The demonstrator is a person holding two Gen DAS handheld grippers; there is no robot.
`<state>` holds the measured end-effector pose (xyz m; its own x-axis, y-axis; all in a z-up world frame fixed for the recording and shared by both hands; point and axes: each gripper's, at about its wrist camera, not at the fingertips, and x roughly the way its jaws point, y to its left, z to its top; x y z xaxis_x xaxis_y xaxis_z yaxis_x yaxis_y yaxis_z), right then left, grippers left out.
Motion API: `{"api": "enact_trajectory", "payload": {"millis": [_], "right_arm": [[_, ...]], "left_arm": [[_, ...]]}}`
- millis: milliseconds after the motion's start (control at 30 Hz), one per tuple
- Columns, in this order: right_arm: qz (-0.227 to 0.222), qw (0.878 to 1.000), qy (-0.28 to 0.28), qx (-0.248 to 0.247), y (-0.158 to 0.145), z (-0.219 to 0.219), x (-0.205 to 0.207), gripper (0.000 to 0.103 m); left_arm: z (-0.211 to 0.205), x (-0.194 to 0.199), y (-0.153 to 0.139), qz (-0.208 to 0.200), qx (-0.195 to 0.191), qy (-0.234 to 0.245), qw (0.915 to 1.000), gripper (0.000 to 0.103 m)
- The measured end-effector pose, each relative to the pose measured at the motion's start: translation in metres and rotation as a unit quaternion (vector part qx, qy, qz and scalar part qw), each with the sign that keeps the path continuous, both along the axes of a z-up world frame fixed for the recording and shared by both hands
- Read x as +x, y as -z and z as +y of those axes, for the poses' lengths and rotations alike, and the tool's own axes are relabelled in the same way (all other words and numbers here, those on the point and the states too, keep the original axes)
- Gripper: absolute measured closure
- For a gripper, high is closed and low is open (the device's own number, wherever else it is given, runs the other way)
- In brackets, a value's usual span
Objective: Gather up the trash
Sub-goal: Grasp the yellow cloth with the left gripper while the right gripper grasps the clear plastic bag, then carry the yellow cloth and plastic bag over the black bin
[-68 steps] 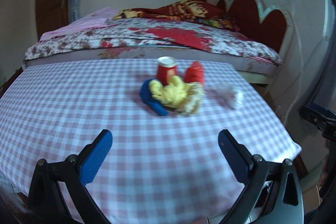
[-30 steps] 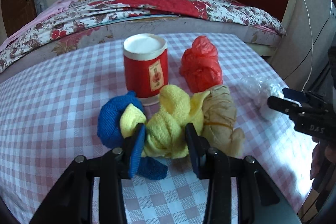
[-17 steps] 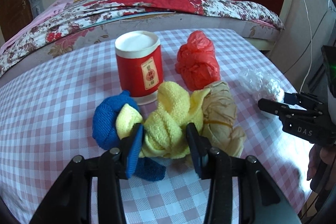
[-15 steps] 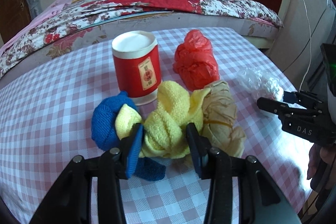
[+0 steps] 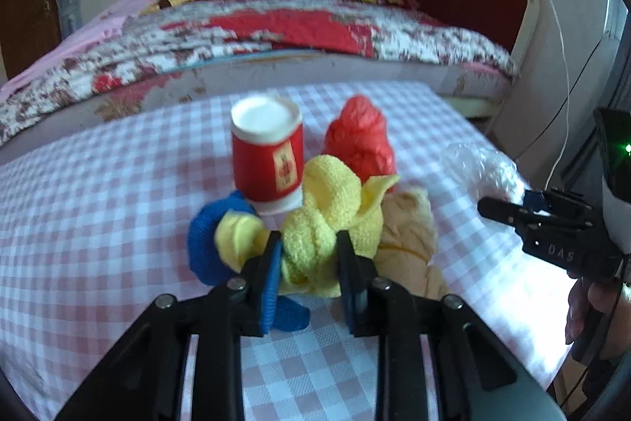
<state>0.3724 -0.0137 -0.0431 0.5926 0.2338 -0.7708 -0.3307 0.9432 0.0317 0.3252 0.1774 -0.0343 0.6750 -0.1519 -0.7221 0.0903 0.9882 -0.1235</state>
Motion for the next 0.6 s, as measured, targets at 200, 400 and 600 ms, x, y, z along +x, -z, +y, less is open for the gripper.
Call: {"api": "enact_trajectory", "payload": {"millis": [200, 400, 600], "right_arm": [[-0.035, 0.999, -0.007, 0.006, -0.033, -0.006, -0.024, 0.062], [-0.082, 0.996, -0.011, 0.022, -0.073, -0.022, -0.064, 0.062], [-0.131, 0.991, -0.003, 0.028, -0.113, -0.044, -0.112, 0.062]], "left_arm": [[0.005, -0.025, -0.032, -0.050, -0.012, -0.022, 0.9985, 0.076], [-0.007, -0.065, -0.068, -0.111, -0.012, -0.024, 0.9935, 0.076], [-0.023, -0.097, -0.096, -0.143, -0.023, -0.019, 0.9892, 0.076]]}}
